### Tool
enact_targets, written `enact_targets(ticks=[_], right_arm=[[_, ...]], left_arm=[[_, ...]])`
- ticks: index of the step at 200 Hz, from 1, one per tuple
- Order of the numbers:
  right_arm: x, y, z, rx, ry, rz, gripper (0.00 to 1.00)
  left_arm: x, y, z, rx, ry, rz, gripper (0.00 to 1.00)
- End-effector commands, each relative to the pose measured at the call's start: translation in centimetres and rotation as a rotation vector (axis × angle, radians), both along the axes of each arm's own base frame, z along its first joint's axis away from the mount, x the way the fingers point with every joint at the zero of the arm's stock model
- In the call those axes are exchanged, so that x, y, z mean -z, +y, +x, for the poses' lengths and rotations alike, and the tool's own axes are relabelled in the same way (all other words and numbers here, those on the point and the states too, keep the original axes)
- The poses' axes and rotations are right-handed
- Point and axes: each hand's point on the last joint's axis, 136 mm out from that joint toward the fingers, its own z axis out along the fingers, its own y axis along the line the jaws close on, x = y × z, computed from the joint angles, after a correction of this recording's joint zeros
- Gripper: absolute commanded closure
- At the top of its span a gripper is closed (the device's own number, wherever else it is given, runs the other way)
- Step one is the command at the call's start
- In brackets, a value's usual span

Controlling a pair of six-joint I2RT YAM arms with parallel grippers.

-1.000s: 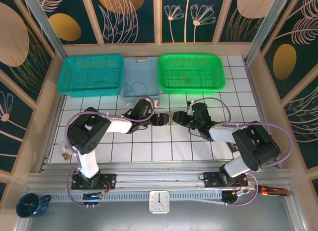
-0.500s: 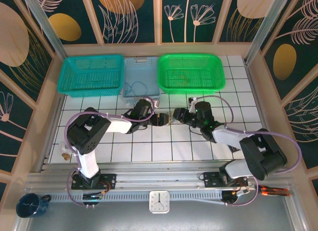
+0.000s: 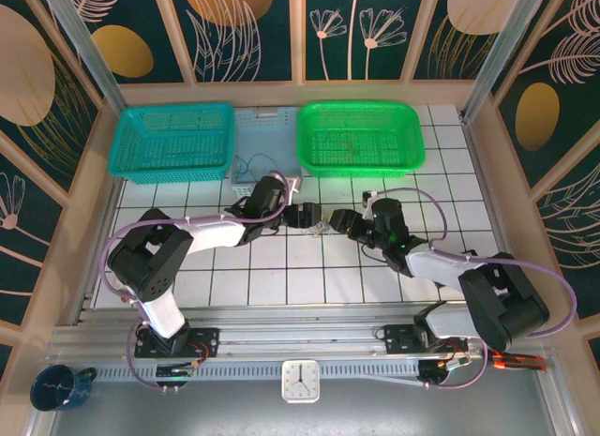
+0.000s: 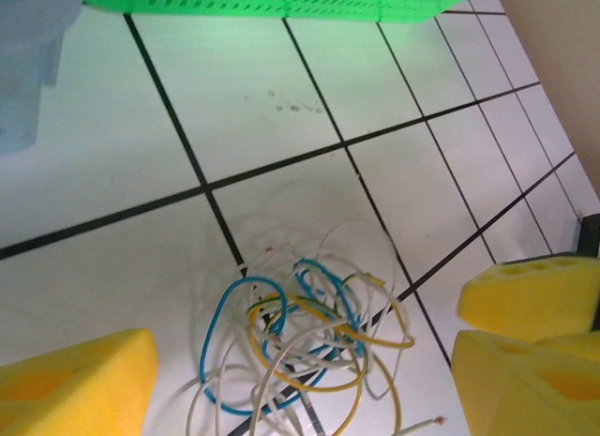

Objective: Untangle the cables

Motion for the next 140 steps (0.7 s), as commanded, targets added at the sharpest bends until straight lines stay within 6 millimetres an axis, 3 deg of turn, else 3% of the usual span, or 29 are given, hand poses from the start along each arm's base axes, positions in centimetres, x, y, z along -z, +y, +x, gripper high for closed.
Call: enact_targets(ticks=[1, 75, 140], right_arm=[[0.5, 0.1, 0.0, 0.006, 0.012, 0.026, 0.40], [0.5, 0.9, -0.7, 0.007, 0.049, 0.160, 0.36], [0.4, 1.7, -0.6, -0.006, 0.066, 0.208, 0.35]], left_arm=[[-0.7, -0.3, 1.0, 0.003, -0.027, 0.025, 0.18], [4.4, 0.6, 1.4, -0.002, 0.015, 0.154, 0.19], [5.7, 1.0, 1.1, -0.005, 0.027, 0.175, 0.19]])
